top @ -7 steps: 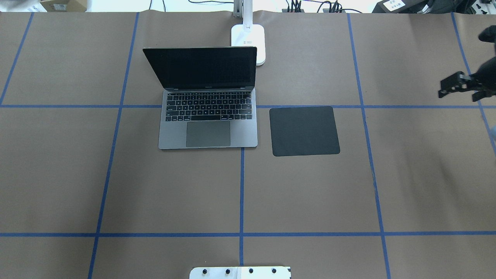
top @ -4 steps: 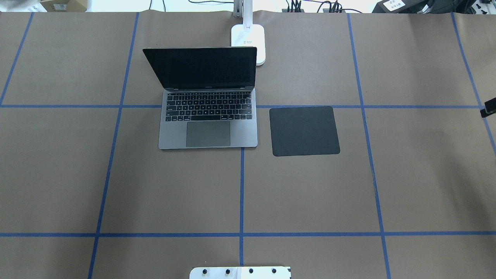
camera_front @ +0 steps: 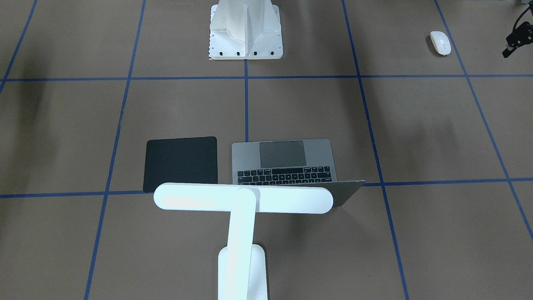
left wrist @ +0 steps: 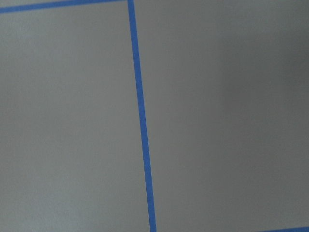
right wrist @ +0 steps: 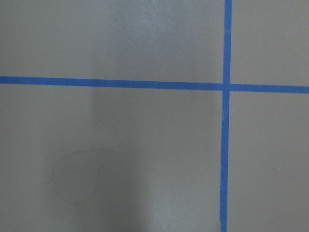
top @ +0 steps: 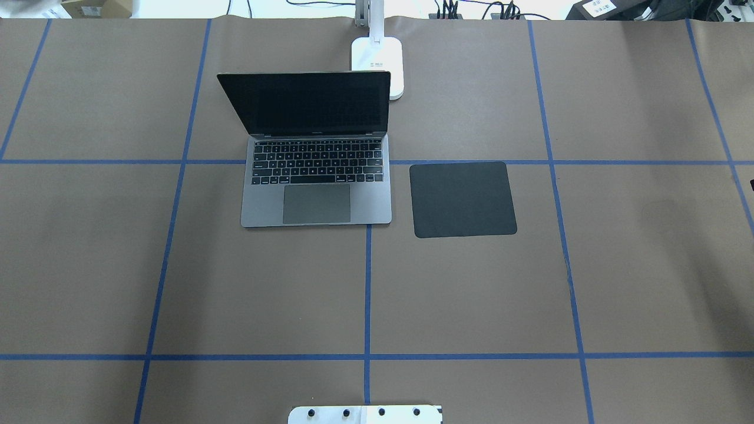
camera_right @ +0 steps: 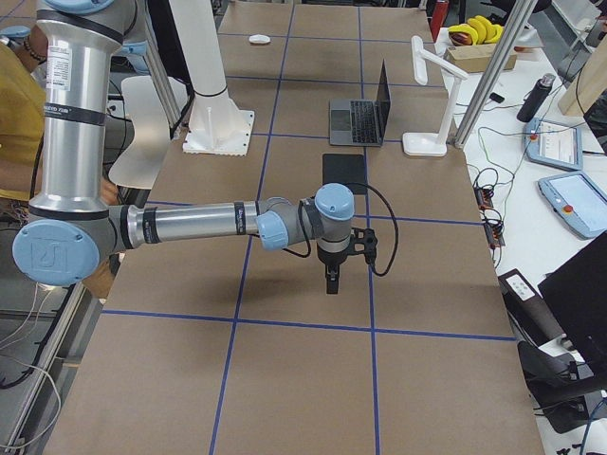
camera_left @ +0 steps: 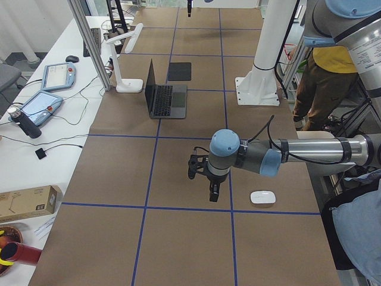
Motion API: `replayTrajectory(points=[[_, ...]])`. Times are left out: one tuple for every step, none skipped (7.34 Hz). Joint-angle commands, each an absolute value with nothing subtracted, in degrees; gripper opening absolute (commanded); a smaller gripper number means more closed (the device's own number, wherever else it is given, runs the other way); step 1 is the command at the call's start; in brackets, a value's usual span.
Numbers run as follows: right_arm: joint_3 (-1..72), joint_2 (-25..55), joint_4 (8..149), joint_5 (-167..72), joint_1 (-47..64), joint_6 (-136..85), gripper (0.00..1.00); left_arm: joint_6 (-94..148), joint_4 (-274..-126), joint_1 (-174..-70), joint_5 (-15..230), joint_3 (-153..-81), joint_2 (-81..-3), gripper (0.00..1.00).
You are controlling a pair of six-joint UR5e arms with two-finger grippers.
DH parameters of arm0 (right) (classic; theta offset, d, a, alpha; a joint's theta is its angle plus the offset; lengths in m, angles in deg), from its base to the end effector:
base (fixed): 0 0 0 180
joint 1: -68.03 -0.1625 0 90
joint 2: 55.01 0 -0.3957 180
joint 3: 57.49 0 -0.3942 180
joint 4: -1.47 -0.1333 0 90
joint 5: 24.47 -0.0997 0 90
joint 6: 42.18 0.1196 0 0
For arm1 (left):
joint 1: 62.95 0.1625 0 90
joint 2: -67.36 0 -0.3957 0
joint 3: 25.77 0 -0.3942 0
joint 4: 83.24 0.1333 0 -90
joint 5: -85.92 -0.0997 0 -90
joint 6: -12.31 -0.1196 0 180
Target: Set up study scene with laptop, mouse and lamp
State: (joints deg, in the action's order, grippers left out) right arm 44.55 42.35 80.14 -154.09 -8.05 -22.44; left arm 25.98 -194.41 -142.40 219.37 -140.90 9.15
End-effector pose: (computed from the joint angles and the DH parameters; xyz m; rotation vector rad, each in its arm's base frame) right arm -0.0561 -0.4635 0.5838 0.0578 -0.7348 0.0003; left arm 0.0050 -0.3056 0.6036 0.0774 0.7877 0.0444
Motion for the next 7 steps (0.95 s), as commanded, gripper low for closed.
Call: replayTrajectory(points=[[44.5, 42.4, 80.1, -154.0, -8.1, -22.4, 1.0, 32.5, -204.5, -138.1, 217.8, -140.8, 16.4, 1.0], [44.5, 42.4, 80.0, -154.0, -8.1, -22.4, 1.0, 32.6, -207.2, -138.0, 217.8, -140.8, 18.8, 1.0], [44.4, 42.4, 80.0, -154.0, -8.0, -22.4, 1.0, 32.7, -208.6, -137.9, 217.8, -140.8, 20.4, 1.0], [44.3, 42.5, 80.0, -154.0, -8.0, -22.5, 1.0, 34.5, -210.2, -137.7, 217.8, -140.7, 21.3, 1.0], [44.3, 42.5, 80.0, -154.0, -8.0, -22.4, 1.0, 38.3, -212.1, -136.6, 217.8, -140.7, 21.6, 1.0], [44.3, 42.4, 80.0, -154.0, -8.0, -22.4, 1.0, 42.6, -213.7, -135.0, 217.8, -140.7, 21.6, 1.0], [44.2, 42.4, 80.0, -154.0, -8.0, -22.4, 1.0, 50.1, -217.2, -131.2, 217.8, -140.7, 21.6, 1.0]])
